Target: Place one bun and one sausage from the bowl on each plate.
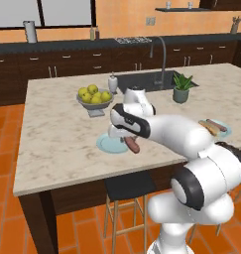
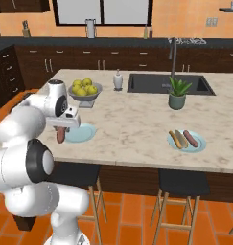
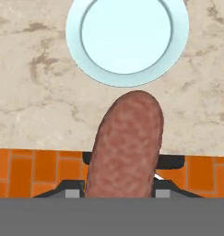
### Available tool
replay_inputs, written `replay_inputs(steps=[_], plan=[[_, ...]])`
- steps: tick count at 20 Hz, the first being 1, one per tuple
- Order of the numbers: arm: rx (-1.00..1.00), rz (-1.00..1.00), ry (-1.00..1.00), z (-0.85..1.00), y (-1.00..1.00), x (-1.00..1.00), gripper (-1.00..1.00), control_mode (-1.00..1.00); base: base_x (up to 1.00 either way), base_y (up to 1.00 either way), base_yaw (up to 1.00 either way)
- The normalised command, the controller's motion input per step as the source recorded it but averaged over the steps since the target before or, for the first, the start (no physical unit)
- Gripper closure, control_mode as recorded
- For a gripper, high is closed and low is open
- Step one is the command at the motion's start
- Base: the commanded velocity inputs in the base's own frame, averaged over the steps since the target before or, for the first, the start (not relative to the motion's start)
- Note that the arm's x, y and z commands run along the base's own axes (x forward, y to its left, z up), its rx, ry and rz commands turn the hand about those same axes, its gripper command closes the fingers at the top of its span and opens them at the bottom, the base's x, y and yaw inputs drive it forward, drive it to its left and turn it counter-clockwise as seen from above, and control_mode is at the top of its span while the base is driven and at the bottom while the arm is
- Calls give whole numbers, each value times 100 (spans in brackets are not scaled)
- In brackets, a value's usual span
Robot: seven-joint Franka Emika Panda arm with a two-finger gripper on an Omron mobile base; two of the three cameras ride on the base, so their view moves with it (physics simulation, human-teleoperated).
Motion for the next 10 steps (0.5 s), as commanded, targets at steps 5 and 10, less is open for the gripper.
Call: replay_inputs(steps=[5, 10], plan=[[-4, -1, 7, 8, 35, 77, 100, -100, 0, 0, 0], [0, 0, 1, -50, 21, 87, 100, -100, 0, 0, 0]])
